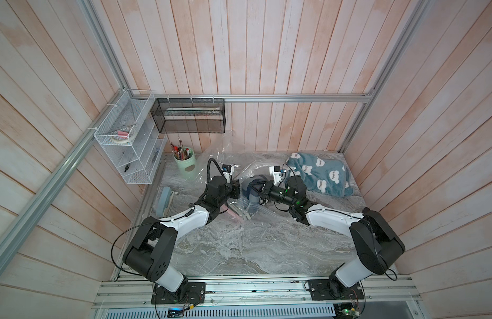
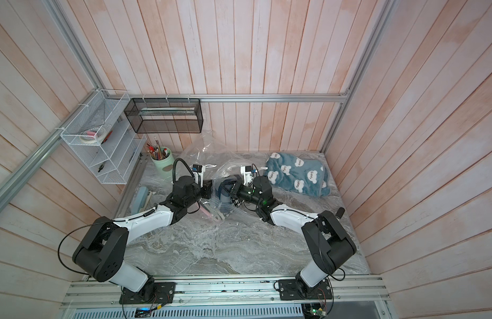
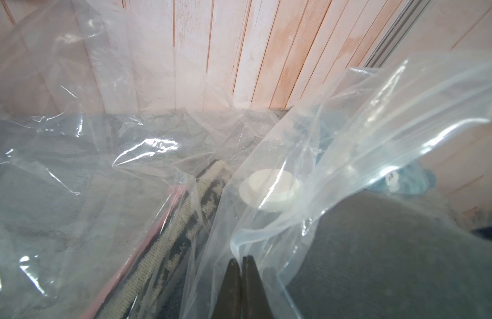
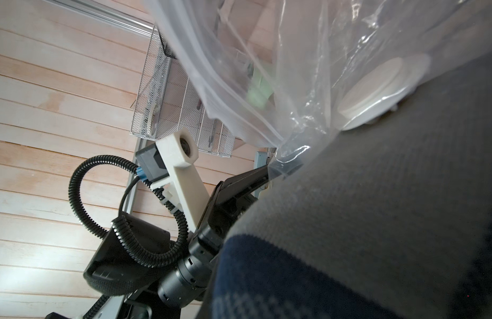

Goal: Take the blanket out of the vacuum bag
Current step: Take out the blanket from the vacuum bag.

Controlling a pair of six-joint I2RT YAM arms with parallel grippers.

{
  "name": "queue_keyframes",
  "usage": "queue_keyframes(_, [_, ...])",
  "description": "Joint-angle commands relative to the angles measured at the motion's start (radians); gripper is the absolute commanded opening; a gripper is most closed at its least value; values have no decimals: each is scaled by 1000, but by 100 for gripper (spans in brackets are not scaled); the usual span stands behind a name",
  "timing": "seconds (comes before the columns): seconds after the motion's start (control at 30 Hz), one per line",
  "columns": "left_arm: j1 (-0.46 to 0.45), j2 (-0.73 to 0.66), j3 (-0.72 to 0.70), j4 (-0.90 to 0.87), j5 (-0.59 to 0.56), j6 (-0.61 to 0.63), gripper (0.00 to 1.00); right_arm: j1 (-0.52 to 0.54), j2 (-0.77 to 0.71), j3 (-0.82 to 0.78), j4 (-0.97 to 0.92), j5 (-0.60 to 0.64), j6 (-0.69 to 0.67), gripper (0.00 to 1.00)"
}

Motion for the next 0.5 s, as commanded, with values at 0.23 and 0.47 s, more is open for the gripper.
queue_keyframes(0.23, [15,47,105,-27,-9,-33,0,71,7,13,140,-12,-20,0])
queue_keyframes(0.47, [15,53,71,-21,-20,-40,0,69,-90,117,-103,31,-165,0])
